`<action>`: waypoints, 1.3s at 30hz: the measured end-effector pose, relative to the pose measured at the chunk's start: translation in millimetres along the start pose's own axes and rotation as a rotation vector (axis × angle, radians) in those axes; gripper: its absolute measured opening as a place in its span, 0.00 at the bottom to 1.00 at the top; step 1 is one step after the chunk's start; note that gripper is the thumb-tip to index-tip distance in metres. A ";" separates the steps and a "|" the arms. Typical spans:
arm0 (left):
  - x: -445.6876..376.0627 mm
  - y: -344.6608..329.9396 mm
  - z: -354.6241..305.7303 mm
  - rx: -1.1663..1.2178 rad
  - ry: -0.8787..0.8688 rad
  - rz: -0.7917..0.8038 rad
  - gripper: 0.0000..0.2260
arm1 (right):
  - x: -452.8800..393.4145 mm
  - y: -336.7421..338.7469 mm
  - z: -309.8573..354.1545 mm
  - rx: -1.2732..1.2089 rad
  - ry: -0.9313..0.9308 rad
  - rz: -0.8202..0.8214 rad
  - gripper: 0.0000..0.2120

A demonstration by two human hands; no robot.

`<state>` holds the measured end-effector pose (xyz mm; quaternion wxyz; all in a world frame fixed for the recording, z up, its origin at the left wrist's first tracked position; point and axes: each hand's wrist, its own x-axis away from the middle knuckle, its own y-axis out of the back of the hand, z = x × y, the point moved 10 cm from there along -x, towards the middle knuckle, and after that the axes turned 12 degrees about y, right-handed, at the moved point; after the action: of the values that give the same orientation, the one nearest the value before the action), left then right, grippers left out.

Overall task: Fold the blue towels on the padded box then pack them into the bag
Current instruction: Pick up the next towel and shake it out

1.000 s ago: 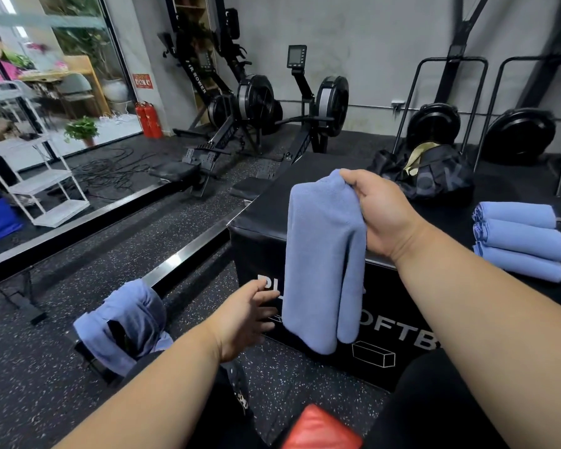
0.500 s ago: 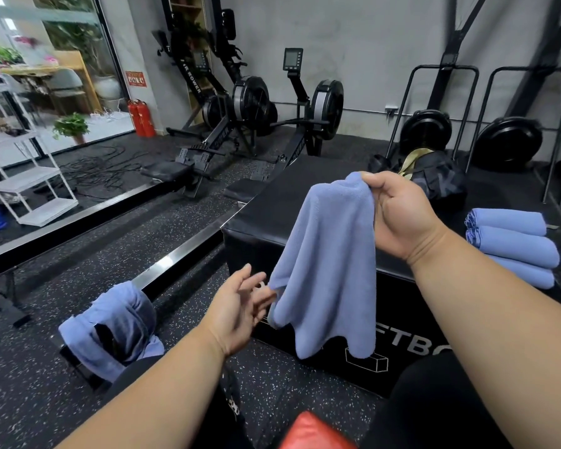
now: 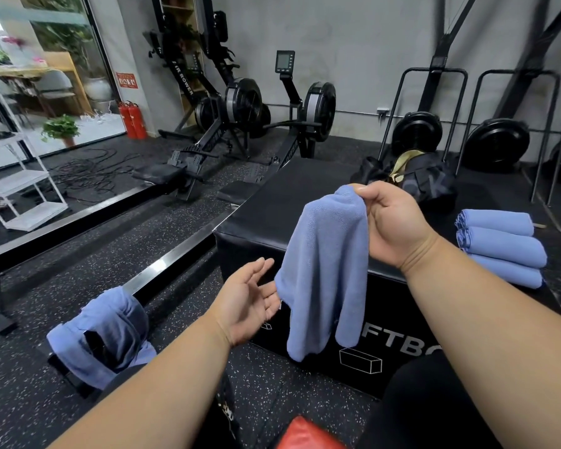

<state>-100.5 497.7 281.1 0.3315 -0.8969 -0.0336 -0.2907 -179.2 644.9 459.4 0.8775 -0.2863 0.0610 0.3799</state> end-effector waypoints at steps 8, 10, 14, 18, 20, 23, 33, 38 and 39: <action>18.5 9.6 -45.2 0.054 -0.257 -0.115 0.26 | -0.8 38.0 8.0 0.073 0.042 -0.107 0.09; 39.5 16.3 -74.3 0.004 -0.400 -0.203 0.18 | 0.4 62.5 17.9 0.116 0.132 -0.252 0.08; 77.7 22.7 -121.1 -0.082 -0.605 -0.303 0.09 | 12.6 91.2 18.3 0.077 0.157 -0.421 0.11; 95.5 8.0 -141.0 -0.274 -0.668 -0.322 0.08 | 29.6 75.9 -36.1 0.122 -0.226 -0.325 0.20; 100.1 4.9 -149.3 -0.388 -0.688 -0.362 0.08 | 31.0 76.9 -37.7 0.143 -0.216 -0.366 0.17; 106.2 11.4 -160.0 -0.479 -0.697 -0.436 0.08 | 33.2 97.8 -22.9 0.221 -0.092 -0.543 0.12; 78.4 28.8 -154.2 -0.609 -0.513 -0.591 0.04 | 56.3 119.6 -13.9 0.530 -0.027 -0.533 0.05; 51.4 29.8 -164.4 -0.713 -0.359 -0.637 0.07 | 57.0 131.9 -0.8 0.745 -0.004 -0.499 0.11; 42.0 31.5 -169.8 -0.727 -0.324 -0.639 0.07 | 53.8 137.1 1.6 0.785 -0.016 -0.501 0.12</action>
<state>-142.5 363.4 389.5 -0.1170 -0.9327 -0.2539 -0.2278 -237.7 754.8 380.8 0.9846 0.0644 0.1224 0.1067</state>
